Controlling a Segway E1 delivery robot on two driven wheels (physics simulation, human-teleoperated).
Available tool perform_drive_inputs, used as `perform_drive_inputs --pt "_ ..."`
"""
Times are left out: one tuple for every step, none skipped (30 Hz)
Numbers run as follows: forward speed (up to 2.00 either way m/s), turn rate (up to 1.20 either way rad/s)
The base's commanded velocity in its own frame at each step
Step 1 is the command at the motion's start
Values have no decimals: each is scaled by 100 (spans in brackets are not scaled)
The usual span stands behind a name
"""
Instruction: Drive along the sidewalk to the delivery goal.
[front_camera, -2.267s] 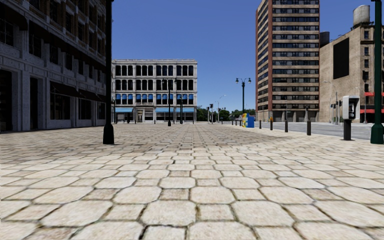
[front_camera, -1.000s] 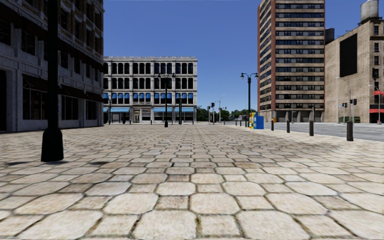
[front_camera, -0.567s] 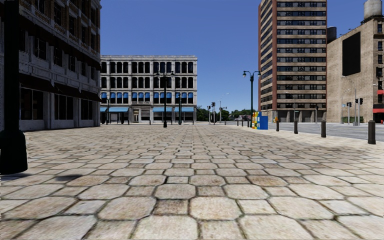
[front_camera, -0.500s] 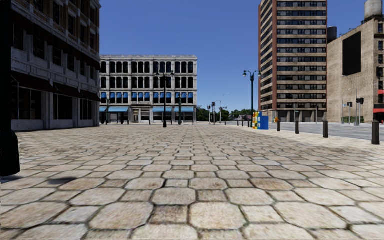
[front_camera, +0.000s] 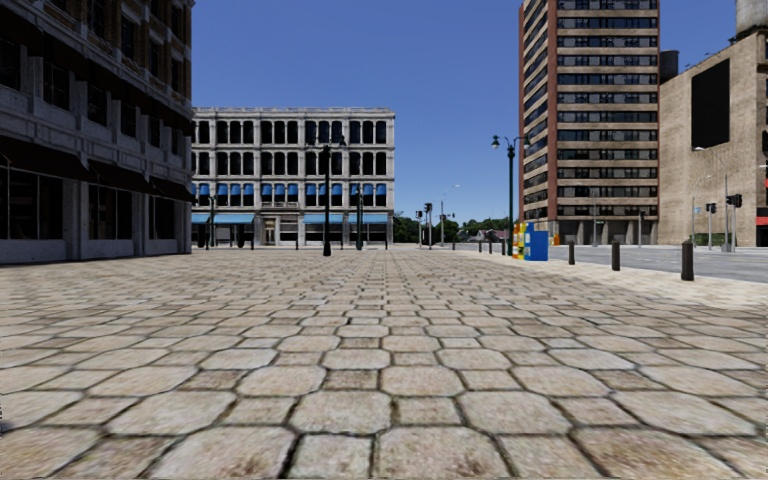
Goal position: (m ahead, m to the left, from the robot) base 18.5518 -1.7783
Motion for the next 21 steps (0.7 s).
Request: perform_drive_inputs --pt "200 0" --pt "200 0" --pt "200 0" --pt "200 0" --pt "200 0" --pt "200 0" --pt "200 0" --pt "200 -3" --pt "200 -15" --pt "200 -21" --pt "200 -21" --pt "200 -23" --pt "200 -23" --pt "200 -23" --pt "200 -23" --pt "200 -23" --pt "200 -23" --pt "200 -23" --pt "200 -23" --pt "200 -23" --pt "200 -23"
